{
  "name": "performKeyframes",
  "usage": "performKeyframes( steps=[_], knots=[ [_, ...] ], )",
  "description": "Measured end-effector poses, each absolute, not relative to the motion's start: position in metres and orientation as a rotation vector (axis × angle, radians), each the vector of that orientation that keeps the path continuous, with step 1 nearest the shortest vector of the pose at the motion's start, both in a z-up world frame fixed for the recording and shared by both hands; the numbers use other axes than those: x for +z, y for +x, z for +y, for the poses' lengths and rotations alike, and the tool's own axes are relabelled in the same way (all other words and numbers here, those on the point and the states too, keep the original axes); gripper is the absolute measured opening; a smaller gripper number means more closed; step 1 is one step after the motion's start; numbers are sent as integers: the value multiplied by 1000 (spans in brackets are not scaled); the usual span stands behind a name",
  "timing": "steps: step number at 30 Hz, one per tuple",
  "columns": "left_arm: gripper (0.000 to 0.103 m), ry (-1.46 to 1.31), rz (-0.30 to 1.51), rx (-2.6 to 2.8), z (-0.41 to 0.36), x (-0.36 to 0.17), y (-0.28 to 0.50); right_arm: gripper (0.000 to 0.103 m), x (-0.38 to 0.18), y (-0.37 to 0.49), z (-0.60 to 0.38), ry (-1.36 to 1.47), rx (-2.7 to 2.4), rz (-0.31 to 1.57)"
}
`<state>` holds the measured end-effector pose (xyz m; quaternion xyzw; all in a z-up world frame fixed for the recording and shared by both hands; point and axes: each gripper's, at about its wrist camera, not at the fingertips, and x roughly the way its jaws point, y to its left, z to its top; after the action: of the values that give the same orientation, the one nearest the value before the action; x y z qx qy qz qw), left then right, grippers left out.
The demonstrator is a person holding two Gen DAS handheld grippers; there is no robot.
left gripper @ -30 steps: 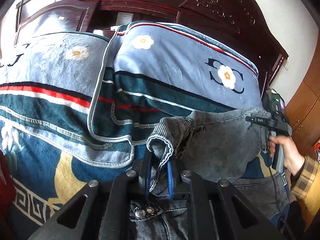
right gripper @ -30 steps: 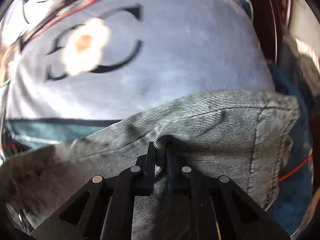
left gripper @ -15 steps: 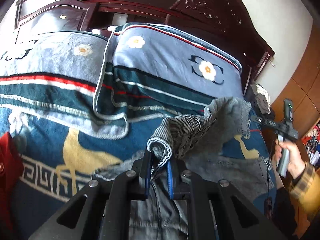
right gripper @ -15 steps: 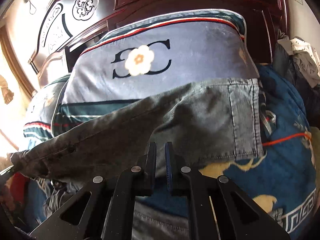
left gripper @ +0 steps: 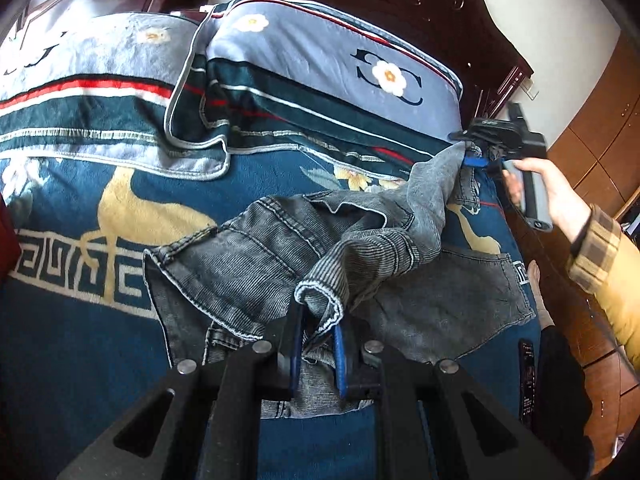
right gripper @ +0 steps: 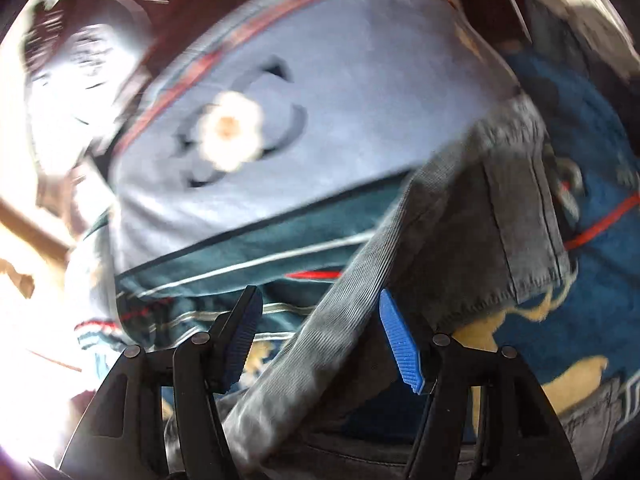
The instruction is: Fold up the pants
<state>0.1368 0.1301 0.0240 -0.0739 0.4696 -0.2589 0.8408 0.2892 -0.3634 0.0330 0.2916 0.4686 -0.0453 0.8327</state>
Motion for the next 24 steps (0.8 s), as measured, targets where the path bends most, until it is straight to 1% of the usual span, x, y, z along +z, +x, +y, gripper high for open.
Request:
performKeyframes(
  steps=[1, 2, 3, 4, 6, 9, 16, 20, 24],
  knots=[
    [15, -159, 993, -547, 131, 23, 138, 56, 22, 294, -365, 645, -126, 1026],
    [15, -162, 994, -548, 132, 23, 139, 44, 17, 297, -365, 659, -131, 1037],
    [15, -162, 993, -549, 133, 23, 139, 34, 11, 298, -365, 661, -145, 1051],
    [15, -160, 991, -547, 134, 23, 140, 13, 6, 297, -363, 650, -158, 1053],
    [15, -146, 985, -539, 136, 25, 142, 10, 4, 291, -360, 633, -145, 1025],
    [15, -121, 964, -517, 141, 31, 146, 9, 18, 267, -356, 598, -100, 940],
    [15, -64, 942, -503, 157, 46, 143, 8, 54, 164, -365, 661, -5, 779],
    [15, 12, 995, -521, 162, 33, 135, 8, 45, 108, -358, 742, 28, 755],
    [15, 84, 1075, -509, 164, 2, 127, 8, 8, 54, -346, 820, 17, 789]
  ],
)
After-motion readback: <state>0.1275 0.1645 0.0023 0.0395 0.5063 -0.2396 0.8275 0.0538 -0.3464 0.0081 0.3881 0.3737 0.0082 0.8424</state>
